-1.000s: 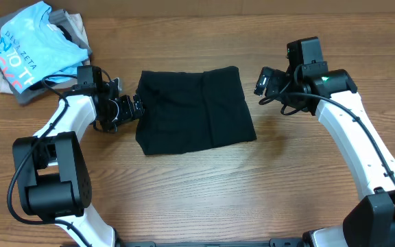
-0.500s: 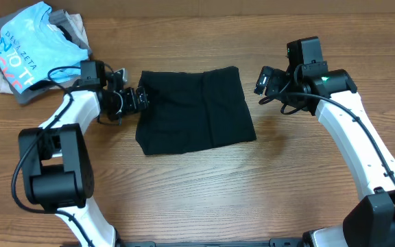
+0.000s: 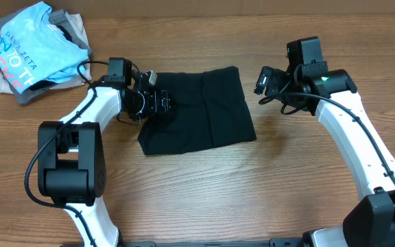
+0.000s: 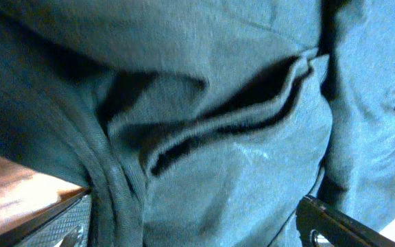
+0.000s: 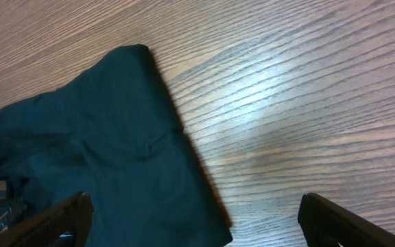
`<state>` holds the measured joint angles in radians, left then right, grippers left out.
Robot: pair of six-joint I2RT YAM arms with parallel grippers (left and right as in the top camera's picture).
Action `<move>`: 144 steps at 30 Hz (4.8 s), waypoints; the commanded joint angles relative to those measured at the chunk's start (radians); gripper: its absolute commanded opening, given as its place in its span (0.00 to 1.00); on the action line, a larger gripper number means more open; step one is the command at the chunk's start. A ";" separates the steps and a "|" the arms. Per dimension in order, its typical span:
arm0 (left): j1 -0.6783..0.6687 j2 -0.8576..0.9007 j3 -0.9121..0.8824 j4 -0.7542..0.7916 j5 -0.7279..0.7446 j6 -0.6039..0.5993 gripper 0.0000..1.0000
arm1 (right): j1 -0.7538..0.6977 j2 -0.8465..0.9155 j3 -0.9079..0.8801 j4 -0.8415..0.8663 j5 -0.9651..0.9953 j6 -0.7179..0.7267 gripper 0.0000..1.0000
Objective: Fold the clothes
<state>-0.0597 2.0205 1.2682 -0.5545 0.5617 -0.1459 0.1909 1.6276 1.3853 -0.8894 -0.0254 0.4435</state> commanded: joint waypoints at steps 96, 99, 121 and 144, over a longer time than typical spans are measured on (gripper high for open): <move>-0.220 0.034 0.848 -0.896 -0.505 -0.131 0.70 | -0.002 0.244 -0.005 0.100 -0.137 0.001 1.00; -0.121 0.035 0.848 -0.993 -0.489 -0.161 0.90 | -0.002 0.244 -0.005 0.106 -0.137 0.001 1.00; 0.027 0.040 0.545 -0.678 -0.100 -0.208 0.90 | -0.002 0.244 -0.005 0.118 -0.137 0.002 1.00; -0.006 0.145 0.545 -0.625 -0.092 -0.256 0.79 | -0.002 0.244 -0.005 0.118 -0.137 0.001 1.00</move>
<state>-0.0650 2.1513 1.8172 -1.1934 0.4534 -0.3744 0.1913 1.8732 1.3846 -0.7776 -0.1600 0.4442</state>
